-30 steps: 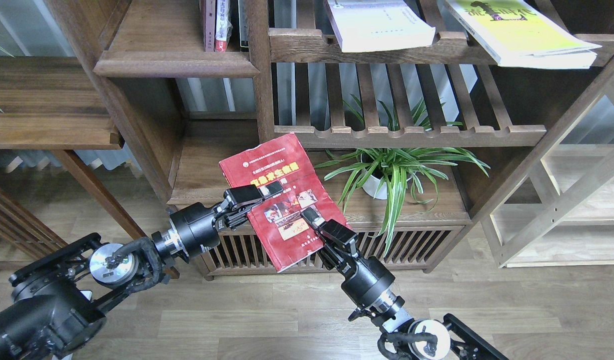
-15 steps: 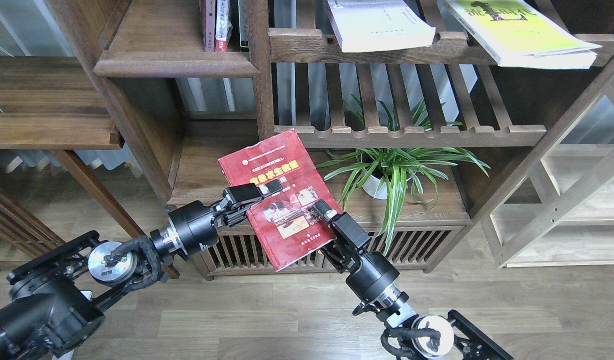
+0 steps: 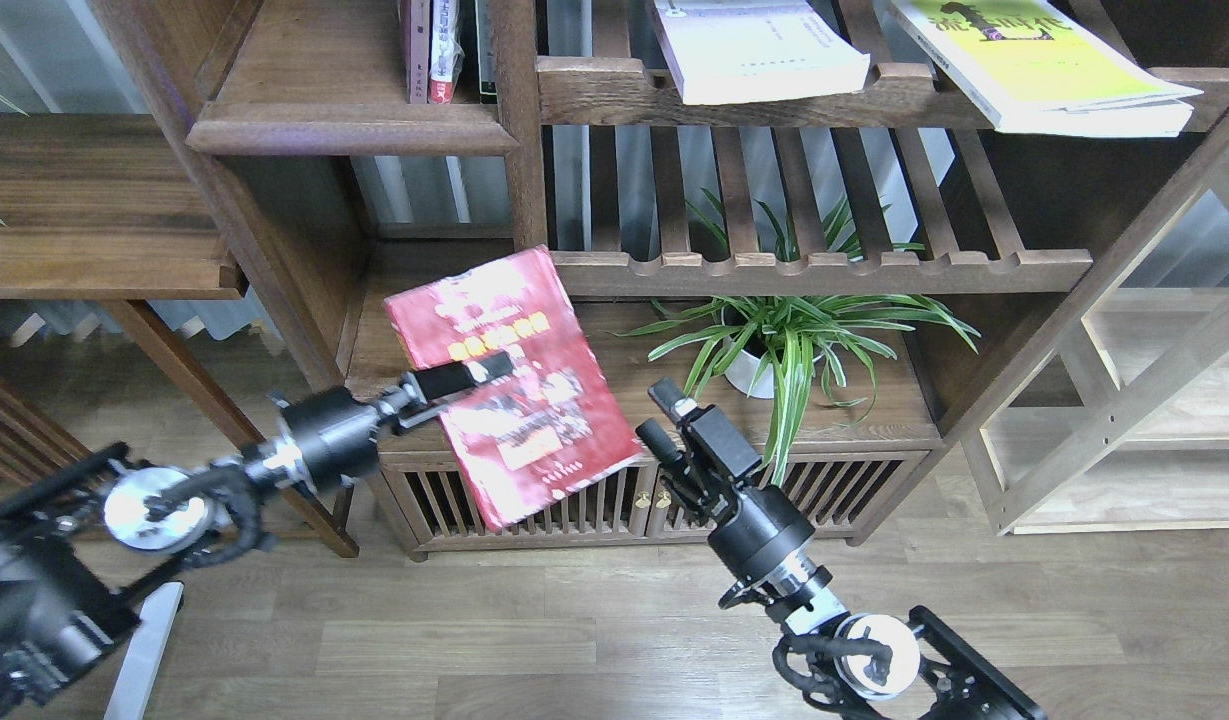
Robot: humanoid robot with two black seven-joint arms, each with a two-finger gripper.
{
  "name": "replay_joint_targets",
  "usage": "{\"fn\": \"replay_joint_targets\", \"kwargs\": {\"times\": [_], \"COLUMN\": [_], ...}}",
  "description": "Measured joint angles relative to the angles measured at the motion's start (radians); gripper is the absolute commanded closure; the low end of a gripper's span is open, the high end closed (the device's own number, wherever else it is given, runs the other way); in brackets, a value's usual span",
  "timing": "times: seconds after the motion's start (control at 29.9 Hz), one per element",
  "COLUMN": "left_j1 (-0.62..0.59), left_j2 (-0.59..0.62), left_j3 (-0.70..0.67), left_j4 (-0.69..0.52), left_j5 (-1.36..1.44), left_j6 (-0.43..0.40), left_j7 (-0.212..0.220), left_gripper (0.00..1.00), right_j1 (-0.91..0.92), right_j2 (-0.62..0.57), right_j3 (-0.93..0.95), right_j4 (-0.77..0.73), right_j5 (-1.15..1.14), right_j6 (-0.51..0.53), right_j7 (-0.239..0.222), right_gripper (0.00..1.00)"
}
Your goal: Organize books on shelf
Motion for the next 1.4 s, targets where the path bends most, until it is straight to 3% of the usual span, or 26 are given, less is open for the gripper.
{"fn": "replay_joint_targets", "kwargs": {"times": [0.27, 0.6, 1.04, 1.34, 1.4], "left_j1": [0.026, 0.025, 0.026, 0.019, 0.018], "left_j2": [0.166, 0.342, 0.388, 0.370, 0.364], "left_j3": [-0.106, -0.321, -0.609, -0.667, -0.669], "left_j4": [-0.183, -0.293, -0.312, -0.309, -0.306], "left_j5": [0.067, 0.249, 0.363, 0.361, 0.361], "left_j6": [0.000, 0.000, 0.000, 0.002, 0.034], "left_j7": [0.001, 0.014, 0.016, 0.003, 0.001], "left_gripper": [0.98, 0.98, 0.98, 0.98, 0.98], "right_j1": [0.057, 0.092, 0.161, 0.185, 0.191], "right_j2": [0.000, 0.000, 0.000, 0.000, 0.000], "right_j3": [0.025, 0.028, 0.027, 0.027, 0.027], "right_j4": [-0.081, -0.177, -0.268, -0.270, -0.270], "right_j5": [-0.019, -0.099, -0.139, -0.139, -0.139], "right_j6": [0.000, 0.000, 0.000, 0.000, 0.000], "right_j7": [-0.001, -0.001, -0.001, -0.001, -0.001], "right_gripper": [0.08, 0.05, 0.05, 0.05, 0.05]}}
